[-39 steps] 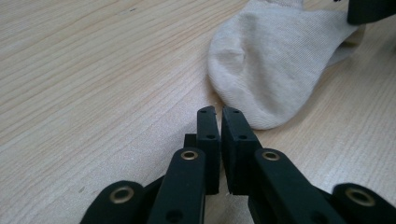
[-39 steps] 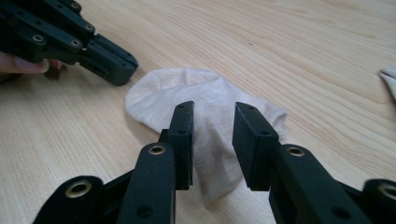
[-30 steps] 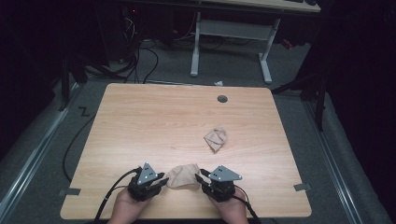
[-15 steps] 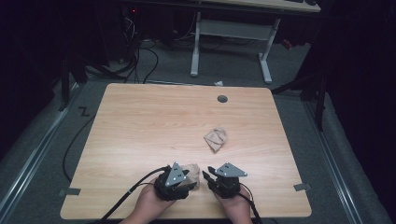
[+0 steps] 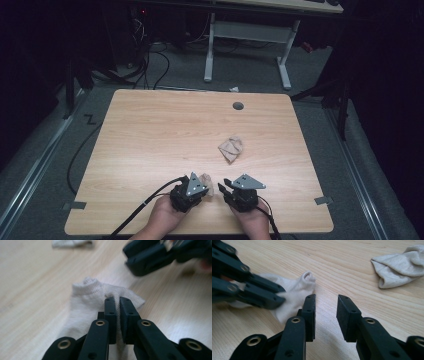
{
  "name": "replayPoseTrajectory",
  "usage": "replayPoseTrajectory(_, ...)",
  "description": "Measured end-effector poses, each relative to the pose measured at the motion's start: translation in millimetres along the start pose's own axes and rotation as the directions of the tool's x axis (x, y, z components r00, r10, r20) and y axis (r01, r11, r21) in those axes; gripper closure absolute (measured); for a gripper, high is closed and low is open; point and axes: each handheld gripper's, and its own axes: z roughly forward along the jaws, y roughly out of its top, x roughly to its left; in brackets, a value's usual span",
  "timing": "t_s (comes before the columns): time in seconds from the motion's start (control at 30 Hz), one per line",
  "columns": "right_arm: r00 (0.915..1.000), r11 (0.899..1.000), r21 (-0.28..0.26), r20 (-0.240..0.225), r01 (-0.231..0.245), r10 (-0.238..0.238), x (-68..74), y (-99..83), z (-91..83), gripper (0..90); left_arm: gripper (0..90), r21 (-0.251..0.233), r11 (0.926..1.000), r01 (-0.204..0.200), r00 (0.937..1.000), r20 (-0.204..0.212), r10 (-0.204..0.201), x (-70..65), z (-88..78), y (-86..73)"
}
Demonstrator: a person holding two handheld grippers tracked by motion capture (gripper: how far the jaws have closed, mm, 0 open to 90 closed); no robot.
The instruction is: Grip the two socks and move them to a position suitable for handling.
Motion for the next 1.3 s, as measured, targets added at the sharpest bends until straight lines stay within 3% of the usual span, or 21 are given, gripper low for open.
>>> replayPoseTrajectory(0.03, 1.0, 1.0, 0.002, 0.001, -0.004, 0.004, -0.4, 0.1, -1.0, 69.5, 85.1, -0.082, 0.9964, -0.022, 0.9998, -0.003, 0.022, -2.4, -12.0, 2.6)
replayPoseTrajectory(0.13, 1.0, 1.0, 0.001, 0.003, -0.007, 0.007, -0.6, 0.1, -1.2, 69.5, 85.0, -0.12, 0.9923, -0.032, 0.9992, -0.028, 0.028, -2.1, -19.0, 1.1)
replayPoseTrajectory(0.2, 1.0, 1.0, 0.0, 0.0, -0.005, 0.005, 0.0, -0.1, -0.7, 69.5, 85.0, -0.122, 0.9921, 0.028, 0.9995, -0.009, -0.029, 6.6, -20.7, -5.9)
replayPoseTrajectory(0.23, 1.0, 1.0, 0.003, -0.008, -0.002, 0.002, 1.2, -0.7, 0.3, 69.5, 85.1, -0.134, 0.9885, 0.07, 0.9973, -0.013, -0.072, 12.3, -22.0, -11.6)
replayPoseTrajectory(0.3, 0.9998, 1.0, 0.002, -0.019, -0.003, 0.003, 2.2, -0.7, 0.9, 69.3, 85.1, -0.131, 0.9882, 0.078, 0.9965, -0.017, -0.081, 14.4, -22.7, -12.7)
replayPoseTrajectory(0.47, 0.9948, 1.0, -0.004, -0.102, -0.005, 0.005, 12.0, -0.3, 4.3, 68.3, 85.0, -0.131, 0.9858, 0.104, 0.9931, -0.04, -0.111, 20.0, -20.4, -10.9)
replayPoseTrajectory(0.6, 0.985, 1.0, -0.015, -0.171, 0.022, -0.024, 26.1, 1.5, 8.4, 68.1, 84.9, -0.121, 0.9875, 0.101, 0.9934, -0.042, -0.106, 17.5, -15.5, -9.8)
replayPoseTrajectory(0.7, 0.982, 1.0, -0.016, -0.188, 0.016, -0.018, 27.2, 1.6, 9.5, 68.3, 84.8, -0.117, 0.988, 0.101, 0.9941, -0.029, -0.105, 13.4, -12.3, -9.8)
replayPoseTrajectory(0.87, 0.9818, 0.999, -0.028, -0.188, 0.021, -0.026, 27.9, 1.9, 7.2, 69.9, 84.6, -0.097, 0.9909, 0.093, 0.9953, -0.019, -0.095, 8.9, -7.7, -10.1)
replayPoseTrajectory(0.9, 0.9853, 0.999, -0.018, -0.166, 0.04, -0.042, 27.8, 1.6, 7.1, 76.4, 84.5, -0.096, 0.9911, 0.092, 0.9954, -0.019, -0.094, 8.5, -7.9, -10.0)
replayPoseTrajectory(0.93, 0.9853, 0.999, -0.018, -0.166, 0.04, -0.042, 27.8, 1.6, 7.1, 76.4, 84.5, -0.093, 0.9915, 0.091, 0.9955, -0.016, -0.093, 8.1, -9.2, -9.6)
replayPoseTrajectory(1.03, 0.988, 0.999, -0.01, -0.148, 0.042, -0.043, 26.2, 1.7, 7.6, 88.1, 84.1, -0.11, 0.9894, 0.095, 0.9953, -0.01, -0.096, 7.8, -14.2, -8.7)
replayPoseTrajectory(1.3, 0.9923, 0.998, -0.023, -0.106, 0.061, -0.063, 25.9, 5.3, 4.0, 89.3, 83.8, -0.122, 0.9887, 0.087, 0.9959, -0.013, -0.09, 10.8, -22.7, -11.3)
